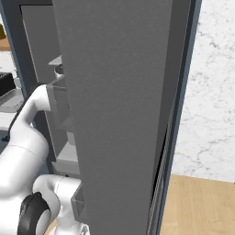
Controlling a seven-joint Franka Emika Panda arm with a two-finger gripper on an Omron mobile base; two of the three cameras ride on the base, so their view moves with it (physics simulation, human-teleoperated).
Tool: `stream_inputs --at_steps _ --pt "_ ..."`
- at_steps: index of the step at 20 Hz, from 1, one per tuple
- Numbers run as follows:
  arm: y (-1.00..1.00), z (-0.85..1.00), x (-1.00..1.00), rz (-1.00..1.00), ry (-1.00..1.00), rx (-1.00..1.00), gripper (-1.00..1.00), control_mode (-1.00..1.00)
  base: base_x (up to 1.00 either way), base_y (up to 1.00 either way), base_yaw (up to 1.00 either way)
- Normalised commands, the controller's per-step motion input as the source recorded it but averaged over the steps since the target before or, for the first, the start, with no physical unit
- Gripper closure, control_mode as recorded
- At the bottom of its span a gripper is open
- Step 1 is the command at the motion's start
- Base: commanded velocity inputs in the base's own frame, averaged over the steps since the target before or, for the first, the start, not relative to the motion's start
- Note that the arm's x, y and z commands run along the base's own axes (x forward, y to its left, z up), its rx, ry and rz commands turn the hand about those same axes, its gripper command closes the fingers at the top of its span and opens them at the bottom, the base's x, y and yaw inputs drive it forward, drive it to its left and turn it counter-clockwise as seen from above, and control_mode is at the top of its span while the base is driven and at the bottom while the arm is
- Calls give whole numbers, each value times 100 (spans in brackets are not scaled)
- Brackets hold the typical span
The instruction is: Place one avocado and one chicken drumstick in each tupperware on the nearby counter, to pack two identical lunches.
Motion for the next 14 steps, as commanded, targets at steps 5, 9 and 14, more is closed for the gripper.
stream_inputs --at_steps 5,9,14 --pt "-12 -19 17 0 -21 1 -100 -100 0 0 0" --pt "-33 -4 18 0 -9 3 -100 -100 0 0 0" --pt "-34 0 32 2 4 1 -100 -100 0 0 0"
